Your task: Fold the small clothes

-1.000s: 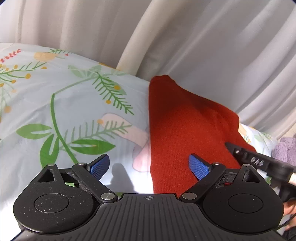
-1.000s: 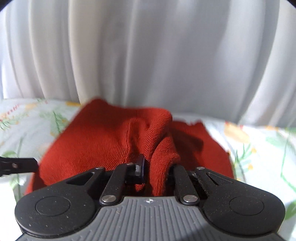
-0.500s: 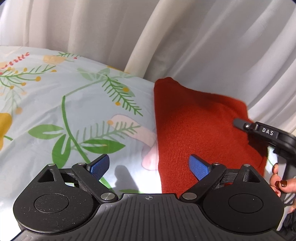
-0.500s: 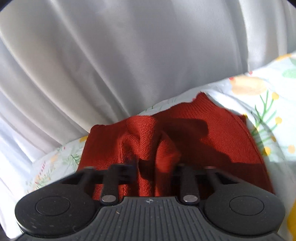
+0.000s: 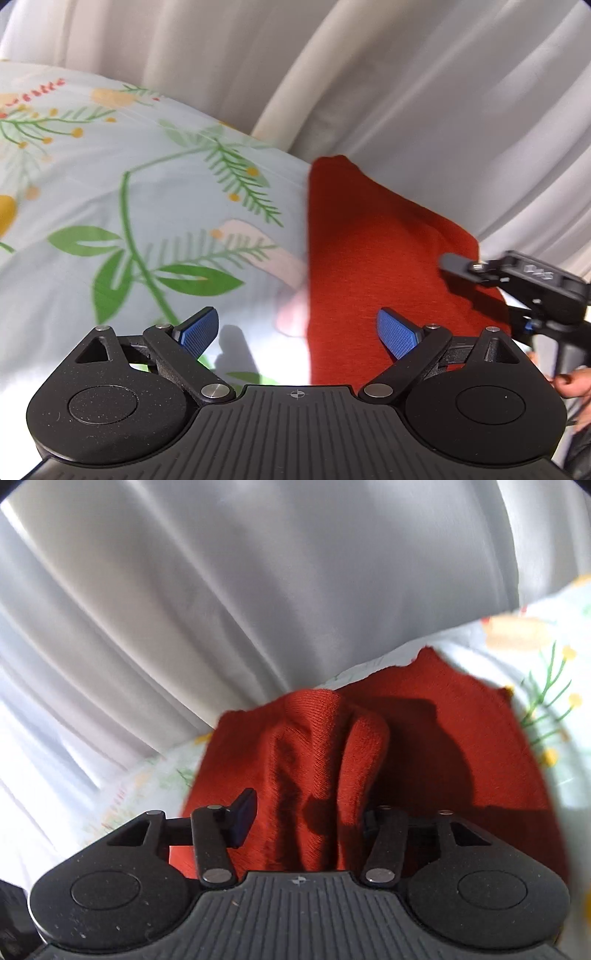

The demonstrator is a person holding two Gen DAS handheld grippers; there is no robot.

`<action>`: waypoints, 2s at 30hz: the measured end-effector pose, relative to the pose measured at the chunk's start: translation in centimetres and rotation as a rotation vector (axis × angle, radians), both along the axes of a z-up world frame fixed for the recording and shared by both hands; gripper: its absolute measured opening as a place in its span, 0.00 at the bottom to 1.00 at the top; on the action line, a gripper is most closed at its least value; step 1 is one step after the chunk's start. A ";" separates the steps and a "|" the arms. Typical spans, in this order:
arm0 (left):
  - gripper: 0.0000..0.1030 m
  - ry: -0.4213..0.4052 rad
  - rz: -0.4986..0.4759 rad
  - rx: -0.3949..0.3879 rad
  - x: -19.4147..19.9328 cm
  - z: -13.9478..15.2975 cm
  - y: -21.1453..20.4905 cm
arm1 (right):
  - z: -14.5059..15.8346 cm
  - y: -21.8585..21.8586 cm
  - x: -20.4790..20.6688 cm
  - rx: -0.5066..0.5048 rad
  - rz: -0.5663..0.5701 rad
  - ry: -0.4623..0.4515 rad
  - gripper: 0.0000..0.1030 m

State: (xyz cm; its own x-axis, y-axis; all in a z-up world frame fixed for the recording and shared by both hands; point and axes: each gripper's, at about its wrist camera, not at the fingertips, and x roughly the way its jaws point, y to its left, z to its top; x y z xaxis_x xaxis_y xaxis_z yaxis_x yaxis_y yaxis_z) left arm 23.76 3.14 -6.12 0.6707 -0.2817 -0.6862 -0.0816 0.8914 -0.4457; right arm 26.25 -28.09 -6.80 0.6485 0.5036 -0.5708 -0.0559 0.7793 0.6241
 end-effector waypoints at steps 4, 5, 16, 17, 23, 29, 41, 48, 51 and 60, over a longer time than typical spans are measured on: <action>0.94 -0.025 -0.064 -0.165 0.9 -0.2 -0.9 | 0.4 3.2 0.1 -0.184 0.033 -0.053 0.22; 0.93 -0.031 -0.086 -0.206 1.0 -0.2 -1.0 | 0.6 4.0 0.0 -0.252 0.044 -0.081 0.18; 0.94 -0.093 -0.164 -0.015 -1.5 1.9 -2.3 | 4.0 3.0 -2.3 -0.667 -0.134 -0.288 0.10; 0.94 -0.096 -0.194 0.000 -1.8 1.8 -2.9 | 3.8 2.4 -2.2 -0.672 -0.153 -0.271 0.10; 0.94 -0.089 -0.286 0.140 -3.0 0.8 -6.2 | 1.3 -1.1 -1.5 -0.648 -0.210 -0.138 0.13; 0.94 -0.067 -0.264 0.143 -2.9 0.0 -6.3 | 3.7 -5.9 -7.3 -0.402 -0.295 -0.141 0.45; 0.93 -0.036 -0.241 0.277 -2.4 -1.1 -8.8 | -0.1 -6.4 -12.3 -0.084 -0.201 -0.012 0.36; 0.92 -0.053 -0.089 0.218 -2.0 -0.5 -6.1 | -2.0 -10.3 -11.7 0.508 -0.241 -0.031 0.17; 0.90 -0.073 -0.047 0.179 -2.4 -0.1 -5.3 | -4.1 -11.7 -11.5 0.659 -0.280 0.045 0.17; 0.90 0.030 -0.089 0.082 -3.2 0.0 -2.4 | -2.7 -9.9 -10.7 0.131 -0.259 0.081 0.19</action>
State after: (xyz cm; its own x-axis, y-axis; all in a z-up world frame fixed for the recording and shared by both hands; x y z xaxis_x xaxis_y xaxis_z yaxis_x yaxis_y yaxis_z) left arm 20.56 0.73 -6.09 0.6247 -0.2811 -0.7285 -0.0127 0.9292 -0.3694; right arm 15.52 -38.01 -9.52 0.7196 0.4003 -0.5674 0.1884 0.6739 0.7144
